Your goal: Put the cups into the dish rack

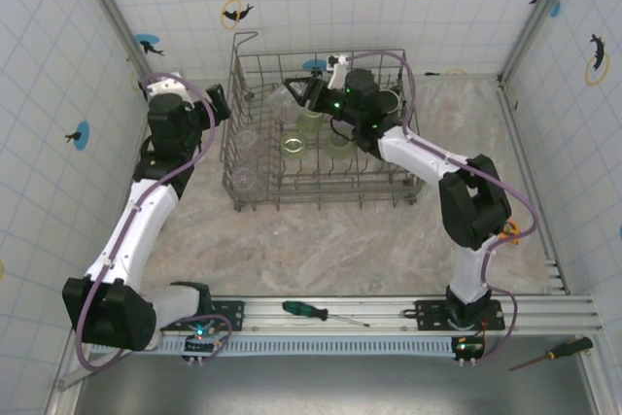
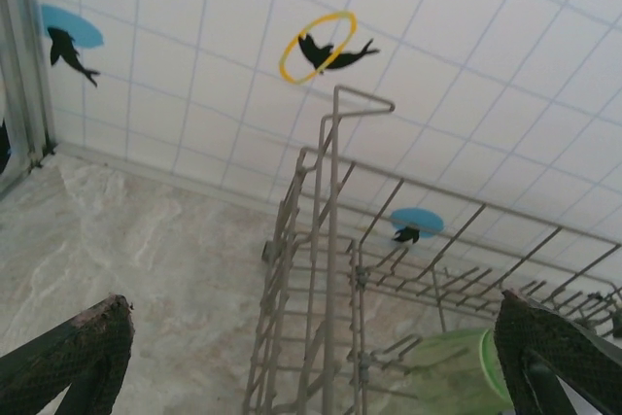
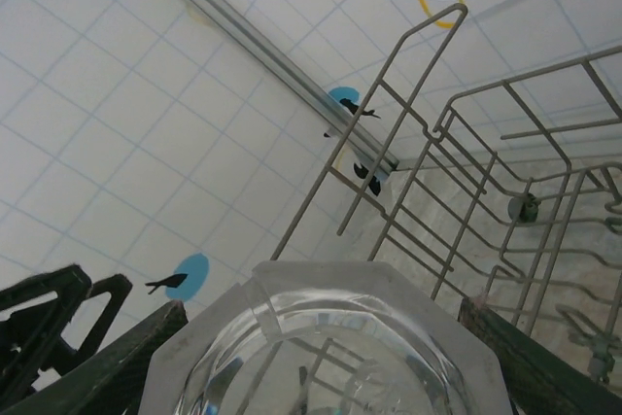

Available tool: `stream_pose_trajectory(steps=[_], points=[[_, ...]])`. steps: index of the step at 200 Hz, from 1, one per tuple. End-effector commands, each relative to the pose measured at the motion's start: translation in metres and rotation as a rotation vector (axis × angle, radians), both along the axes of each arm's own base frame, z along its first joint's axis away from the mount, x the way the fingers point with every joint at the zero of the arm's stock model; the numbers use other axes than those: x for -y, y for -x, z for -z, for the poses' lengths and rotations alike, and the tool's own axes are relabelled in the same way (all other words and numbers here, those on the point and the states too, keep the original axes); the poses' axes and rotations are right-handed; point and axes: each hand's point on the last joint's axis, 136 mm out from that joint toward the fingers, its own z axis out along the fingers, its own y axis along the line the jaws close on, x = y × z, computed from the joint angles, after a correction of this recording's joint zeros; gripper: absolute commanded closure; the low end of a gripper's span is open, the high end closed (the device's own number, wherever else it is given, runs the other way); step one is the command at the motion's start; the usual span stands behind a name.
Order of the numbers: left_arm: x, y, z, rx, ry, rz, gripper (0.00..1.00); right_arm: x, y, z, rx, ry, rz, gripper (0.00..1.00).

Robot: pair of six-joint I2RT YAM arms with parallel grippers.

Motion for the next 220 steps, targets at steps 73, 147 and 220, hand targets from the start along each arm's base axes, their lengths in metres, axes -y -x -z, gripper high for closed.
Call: stream_pose_trajectory(steps=[73, 147, 220], points=[[-0.027, -0.002, 0.054, -0.108, 0.034, -0.036, 0.02, -0.067, -0.033, 0.018, 0.364, 0.324, -0.024, 0.78], [-0.032, -0.005, 0.07, -0.154, 0.043, -0.036, 0.03, -0.112, -0.043, 0.044, 0.555, 0.404, -0.058, 0.78], [-0.03, -0.006, 0.074, -0.167, 0.055, -0.023, 0.03, -0.127, -0.054, 0.067, 0.617, 0.467, -0.044, 0.8]])
